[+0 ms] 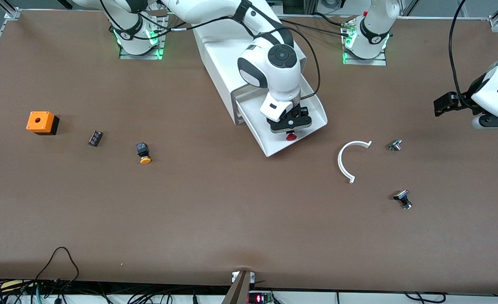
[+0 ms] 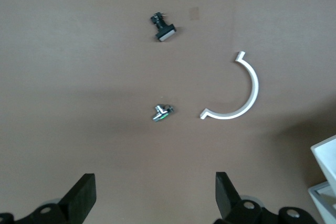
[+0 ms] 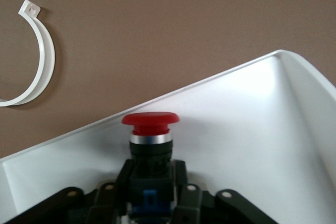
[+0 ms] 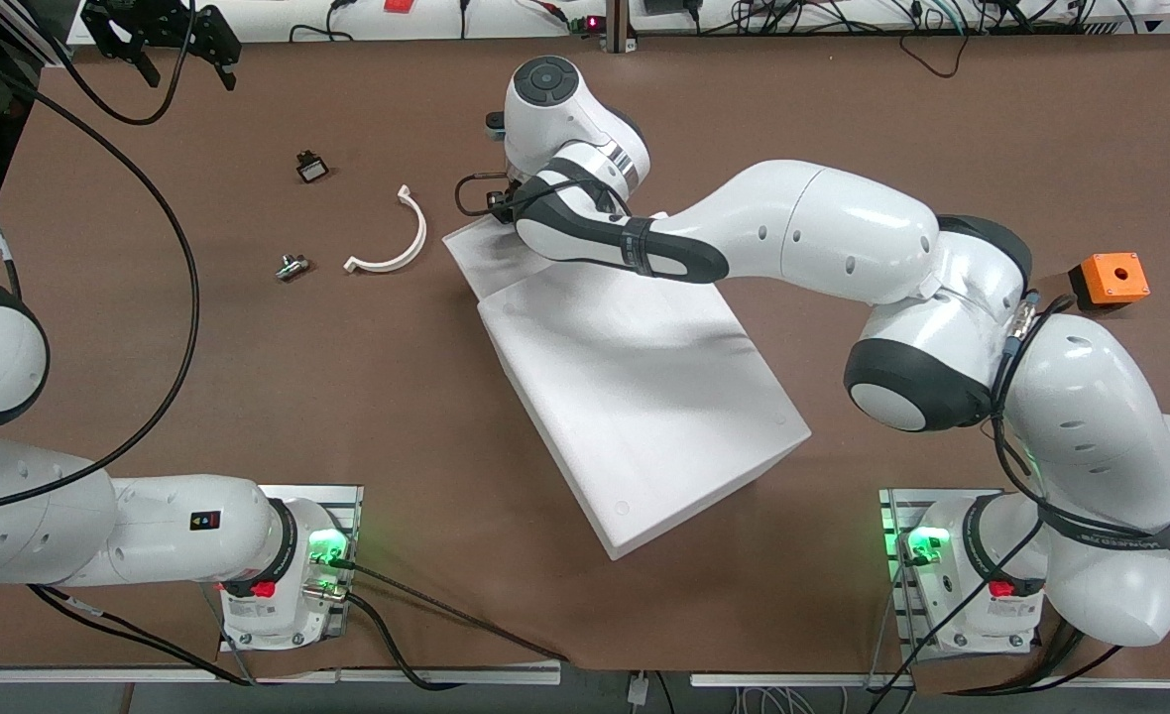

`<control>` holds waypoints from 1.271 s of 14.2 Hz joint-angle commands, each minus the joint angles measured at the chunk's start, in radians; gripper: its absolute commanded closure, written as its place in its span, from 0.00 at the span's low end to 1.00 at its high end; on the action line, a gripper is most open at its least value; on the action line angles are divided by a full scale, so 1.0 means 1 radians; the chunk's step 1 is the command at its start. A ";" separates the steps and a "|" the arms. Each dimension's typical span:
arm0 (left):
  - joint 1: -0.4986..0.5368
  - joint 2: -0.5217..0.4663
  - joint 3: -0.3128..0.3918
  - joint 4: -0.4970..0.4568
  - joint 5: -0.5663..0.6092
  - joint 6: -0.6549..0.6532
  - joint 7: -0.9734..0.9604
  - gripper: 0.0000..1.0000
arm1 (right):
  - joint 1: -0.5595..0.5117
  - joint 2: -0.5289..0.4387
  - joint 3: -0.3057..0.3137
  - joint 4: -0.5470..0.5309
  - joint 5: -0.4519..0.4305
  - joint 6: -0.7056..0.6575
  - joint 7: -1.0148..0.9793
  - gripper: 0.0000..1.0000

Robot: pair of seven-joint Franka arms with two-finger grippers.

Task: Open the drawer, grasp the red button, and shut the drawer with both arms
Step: 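Grasp the red mushroom button in the drawer with the right gripper, then lift the button out with the right gripper while the left gripper approaches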

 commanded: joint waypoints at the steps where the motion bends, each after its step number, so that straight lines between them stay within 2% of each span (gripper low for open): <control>1: -0.015 0.019 0.022 0.033 -0.029 -0.009 -0.008 0.00 | 0.005 0.015 -0.002 0.028 -0.001 -0.016 0.005 0.97; 5: -0.013 0.019 0.021 0.033 -0.030 -0.008 -0.008 0.00 | -0.009 0.001 0.001 0.034 0.002 -0.102 -0.001 1.00; 8: -0.013 0.019 0.021 0.033 -0.026 -0.009 0.003 0.00 | -0.023 -0.068 0.003 0.039 0.003 -0.196 -0.004 1.00; 12: -0.013 0.022 0.016 0.034 -0.020 -0.008 0.009 0.00 | -0.049 -0.090 0.006 0.181 0.008 -0.369 -0.044 1.00; 15: -0.015 0.047 0.013 0.034 -0.018 0.008 0.028 0.00 | -0.101 -0.152 0.004 0.194 0.020 -0.476 -0.172 1.00; 18: -0.024 0.071 -0.004 0.034 -0.023 0.005 -0.032 0.00 | -0.211 -0.214 0.004 0.191 0.022 -0.567 -0.358 1.00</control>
